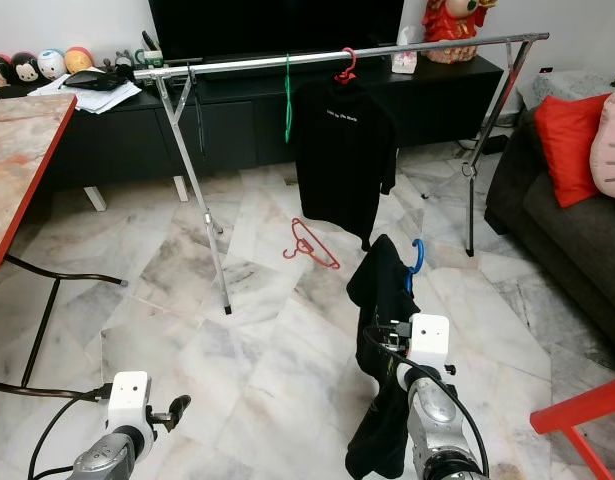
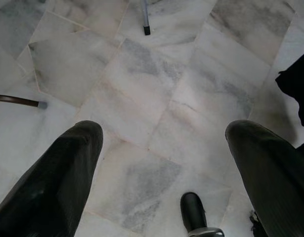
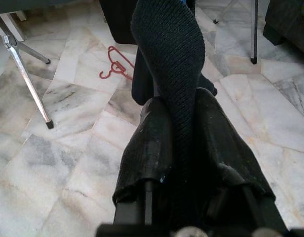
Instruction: Hang hanger
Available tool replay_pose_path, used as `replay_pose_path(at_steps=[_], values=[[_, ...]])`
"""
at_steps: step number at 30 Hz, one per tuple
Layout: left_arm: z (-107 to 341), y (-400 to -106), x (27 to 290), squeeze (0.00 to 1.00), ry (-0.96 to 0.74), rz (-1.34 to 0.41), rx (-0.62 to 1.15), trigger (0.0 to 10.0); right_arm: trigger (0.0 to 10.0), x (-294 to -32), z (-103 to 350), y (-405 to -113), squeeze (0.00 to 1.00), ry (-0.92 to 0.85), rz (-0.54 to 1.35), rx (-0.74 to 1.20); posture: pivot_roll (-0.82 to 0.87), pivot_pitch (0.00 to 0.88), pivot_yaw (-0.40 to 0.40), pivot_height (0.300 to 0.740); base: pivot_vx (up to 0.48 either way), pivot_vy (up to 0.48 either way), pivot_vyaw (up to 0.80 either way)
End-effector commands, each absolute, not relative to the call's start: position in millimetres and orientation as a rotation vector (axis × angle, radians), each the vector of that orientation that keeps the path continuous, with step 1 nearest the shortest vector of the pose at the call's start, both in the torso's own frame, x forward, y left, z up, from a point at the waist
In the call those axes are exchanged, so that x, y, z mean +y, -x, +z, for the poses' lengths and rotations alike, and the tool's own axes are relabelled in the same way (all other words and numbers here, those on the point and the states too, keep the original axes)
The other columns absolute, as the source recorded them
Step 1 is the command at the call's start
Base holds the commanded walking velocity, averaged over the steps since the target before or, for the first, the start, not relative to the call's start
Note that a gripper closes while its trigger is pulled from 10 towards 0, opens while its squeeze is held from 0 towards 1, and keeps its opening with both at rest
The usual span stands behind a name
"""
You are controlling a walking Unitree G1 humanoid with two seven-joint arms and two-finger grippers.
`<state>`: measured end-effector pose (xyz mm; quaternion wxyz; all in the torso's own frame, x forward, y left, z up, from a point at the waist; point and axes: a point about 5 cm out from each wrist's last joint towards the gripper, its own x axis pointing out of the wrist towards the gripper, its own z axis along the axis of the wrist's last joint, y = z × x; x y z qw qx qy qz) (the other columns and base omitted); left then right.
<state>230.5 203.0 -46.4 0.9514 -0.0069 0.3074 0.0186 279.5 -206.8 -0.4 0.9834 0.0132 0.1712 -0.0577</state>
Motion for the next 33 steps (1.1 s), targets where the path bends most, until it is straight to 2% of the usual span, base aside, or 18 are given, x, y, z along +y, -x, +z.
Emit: replay_pose_path(at_steps=[1, 16, 21, 26, 33], values=[[-44.7, -232.2, 206.0, 0.0, 0.003, 0.036, 0.62, 10.0, 10.0, -211.4, 10.8, -287.8, 0.0, -0.021, -0.129, 0.288, -0.07, 0.0, 0.027, 0.74, 0.0, 0.0, 0.0], [-44.7, -231.8, 207.6, 0.0, 0.001, 0.04, 0.621, 10.0, 10.0, -215.2, 11.4, -287.1, 0.0, -0.048, -0.157, 0.279, -0.07, 0.0, 0.028, 0.74, 0.0, 0.0, 0.0], [-44.9, -231.7, 207.5, 0.0, 0.001, 0.043, 0.624, 10.0, 10.0, -217.2, 12.9, -287.7, 0.0, -0.051, -0.172, 0.27, -0.07, 0.0, 0.028, 0.74, 0.0, 0.0, -0.54], [-45.2, -231.3, 206.7, 0.0, 0.002, 0.041, 0.625, 10.0, 10.0, -218.1, 13.7, -287.8, 0.0, -0.03, -0.167, 0.264, -0.07, 0.0, 0.027, 0.74, 0.0, 0.0, 0.0], [-45.1, -231.4, 207.0, 0.0, 0.002, 0.042, 0.624, 10.0, 10.0, -217.7, 15.3, -289.3, 0.0, -0.034, -0.17, 0.257, -0.07, 0.0, 0.027, 0.74, -0.257, 0.0, 0.0]])
